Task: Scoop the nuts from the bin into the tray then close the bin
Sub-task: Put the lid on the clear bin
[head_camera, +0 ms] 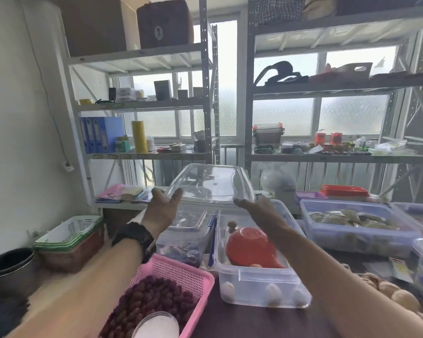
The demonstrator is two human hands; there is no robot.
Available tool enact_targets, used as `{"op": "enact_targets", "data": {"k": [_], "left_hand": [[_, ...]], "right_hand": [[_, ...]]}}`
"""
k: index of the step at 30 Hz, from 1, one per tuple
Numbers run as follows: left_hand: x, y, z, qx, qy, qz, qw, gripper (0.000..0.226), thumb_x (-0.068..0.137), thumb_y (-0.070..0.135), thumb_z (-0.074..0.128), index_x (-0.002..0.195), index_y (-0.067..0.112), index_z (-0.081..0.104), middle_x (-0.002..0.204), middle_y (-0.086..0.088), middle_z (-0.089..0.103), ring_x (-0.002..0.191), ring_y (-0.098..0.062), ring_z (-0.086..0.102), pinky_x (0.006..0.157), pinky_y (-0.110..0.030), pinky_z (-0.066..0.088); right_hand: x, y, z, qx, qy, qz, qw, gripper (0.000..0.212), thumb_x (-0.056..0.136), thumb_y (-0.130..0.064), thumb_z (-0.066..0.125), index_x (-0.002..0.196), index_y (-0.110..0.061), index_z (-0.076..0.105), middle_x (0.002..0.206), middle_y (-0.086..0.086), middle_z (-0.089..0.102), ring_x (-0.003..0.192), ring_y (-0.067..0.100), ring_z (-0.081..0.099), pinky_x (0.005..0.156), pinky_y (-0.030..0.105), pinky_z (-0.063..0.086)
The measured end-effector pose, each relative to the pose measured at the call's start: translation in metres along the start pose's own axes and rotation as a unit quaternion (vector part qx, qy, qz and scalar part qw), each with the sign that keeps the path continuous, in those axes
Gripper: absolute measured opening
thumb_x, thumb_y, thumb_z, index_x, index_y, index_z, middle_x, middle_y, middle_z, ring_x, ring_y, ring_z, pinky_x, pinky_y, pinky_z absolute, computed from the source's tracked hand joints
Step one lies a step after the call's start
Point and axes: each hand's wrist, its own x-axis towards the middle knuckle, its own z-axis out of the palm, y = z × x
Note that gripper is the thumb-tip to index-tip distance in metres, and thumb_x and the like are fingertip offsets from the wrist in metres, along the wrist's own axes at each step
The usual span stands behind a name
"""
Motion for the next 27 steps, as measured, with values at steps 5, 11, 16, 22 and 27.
{"op": "enact_targets", "data": {"k": [5,11,16,22,27], "left_hand": [[-0.060,0.004,0.071,-0.033,-0.063,-0.014,0.997,0.082,0.091,0.065,0.045,0.145,0.008,0.021,0.147,-0.018,0.043,0.130,-0.036,0.048,0.108,-0.047,0.041],[-0.113,-0.006,0.126,0.057,-0.052,-0.060,0.995,0.063,0.098,0.058,0.034,0.139,0.010,0.031,0.145,-0.012,0.046,0.127,-0.033,0.050,0.104,-0.043,0.041],[-0.124,-0.006,0.132,0.007,-0.060,-0.059,0.996,0.061,0.099,0.052,0.038,0.142,0.011,0.030,0.152,-0.012,0.038,0.138,-0.029,0.039,0.114,-0.045,0.034],[-0.097,0.010,0.121,-0.001,-0.120,-0.138,0.983,0.059,0.099,0.034,0.047,0.144,0.001,0.028,0.142,-0.023,0.048,0.125,-0.039,0.051,0.103,-0.040,0.043],[-0.079,-0.001,0.117,0.008,-0.160,-0.147,0.976,0.054,0.093,0.035,0.051,0.131,-0.003,0.045,0.120,-0.016,0.059,0.101,-0.024,0.060,0.080,-0.032,0.043]], "right_hand": [[-0.050,0.038,-0.074,-0.028,-0.027,0.019,0.999,0.036,0.085,-0.032,0.066,0.107,-0.005,0.058,0.095,0.012,0.065,0.080,0.017,0.060,0.069,0.026,0.046],[-0.081,0.077,-0.096,-0.074,0.011,0.087,0.993,0.010,0.085,-0.018,0.066,0.079,-0.016,0.059,0.078,0.005,0.061,0.067,0.012,0.053,0.057,0.023,0.039],[-0.087,0.087,-0.097,-0.066,0.028,0.111,0.991,0.014,0.083,-0.020,0.066,0.091,-0.008,0.064,0.088,0.009,0.064,0.071,0.012,0.054,0.057,0.022,0.037],[-0.079,0.086,-0.090,-0.071,0.043,0.134,0.987,0.050,0.087,-0.044,0.062,0.113,-0.002,0.055,0.100,0.009,0.063,0.094,0.024,0.059,0.077,0.030,0.040],[-0.072,0.088,-0.090,-0.090,0.060,0.151,0.983,0.040,0.081,-0.035,0.070,0.101,-0.002,0.061,0.083,0.005,0.062,0.084,0.025,0.061,0.072,0.030,0.045]]}}
